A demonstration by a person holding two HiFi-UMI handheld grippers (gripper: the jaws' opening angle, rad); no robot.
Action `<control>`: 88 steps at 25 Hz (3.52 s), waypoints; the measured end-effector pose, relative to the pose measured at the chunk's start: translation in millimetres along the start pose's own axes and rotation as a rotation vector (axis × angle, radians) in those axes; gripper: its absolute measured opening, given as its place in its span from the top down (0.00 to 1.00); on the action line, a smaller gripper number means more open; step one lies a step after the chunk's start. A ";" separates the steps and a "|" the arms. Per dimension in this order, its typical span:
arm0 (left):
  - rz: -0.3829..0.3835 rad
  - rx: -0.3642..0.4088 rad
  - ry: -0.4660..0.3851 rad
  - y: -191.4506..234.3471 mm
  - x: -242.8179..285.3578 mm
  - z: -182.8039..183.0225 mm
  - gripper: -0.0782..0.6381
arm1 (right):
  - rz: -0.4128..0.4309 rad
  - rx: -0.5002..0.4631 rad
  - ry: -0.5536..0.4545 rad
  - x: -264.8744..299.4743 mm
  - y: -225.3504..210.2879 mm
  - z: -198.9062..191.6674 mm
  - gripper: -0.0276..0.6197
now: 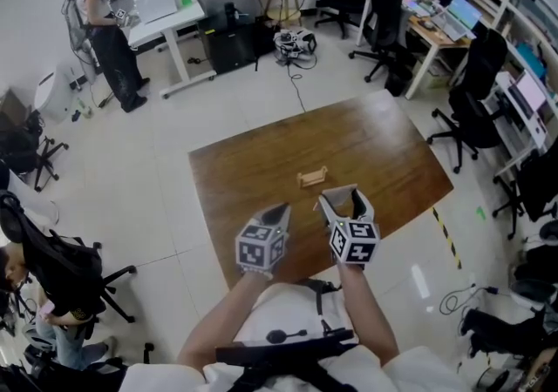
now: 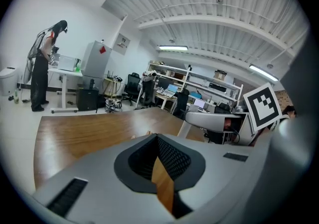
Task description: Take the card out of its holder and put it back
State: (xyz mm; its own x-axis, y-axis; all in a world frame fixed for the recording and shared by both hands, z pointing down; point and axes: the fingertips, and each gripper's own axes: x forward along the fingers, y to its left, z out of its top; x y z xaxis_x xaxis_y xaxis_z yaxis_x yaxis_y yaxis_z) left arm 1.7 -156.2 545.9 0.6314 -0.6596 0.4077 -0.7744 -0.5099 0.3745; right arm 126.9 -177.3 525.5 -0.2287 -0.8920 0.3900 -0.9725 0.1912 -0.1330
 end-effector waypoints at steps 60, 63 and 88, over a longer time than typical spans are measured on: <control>0.053 -0.115 0.165 63.1 66.3 -21.9 0.90 | 0.041 -0.032 0.076 168.1 -12.3 0.9 0.32; 0.058 -0.118 0.165 62.3 66.6 -20.1 0.90 | 0.044 -0.027 0.088 169.6 -14.7 2.8 0.32; 0.049 -0.128 0.166 67.0 71.0 -22.2 0.90 | 0.071 -0.054 0.124 171.4 -13.5 -5.1 0.32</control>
State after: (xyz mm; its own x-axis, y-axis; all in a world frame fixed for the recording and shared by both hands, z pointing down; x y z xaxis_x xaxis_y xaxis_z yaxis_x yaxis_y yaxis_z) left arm -4.5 -224.9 618.5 0.5990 -0.5767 0.5555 -0.7998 -0.3982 0.4491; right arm 100.6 -330.7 598.8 -0.2977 -0.8187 0.4911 -0.9538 0.2769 -0.1165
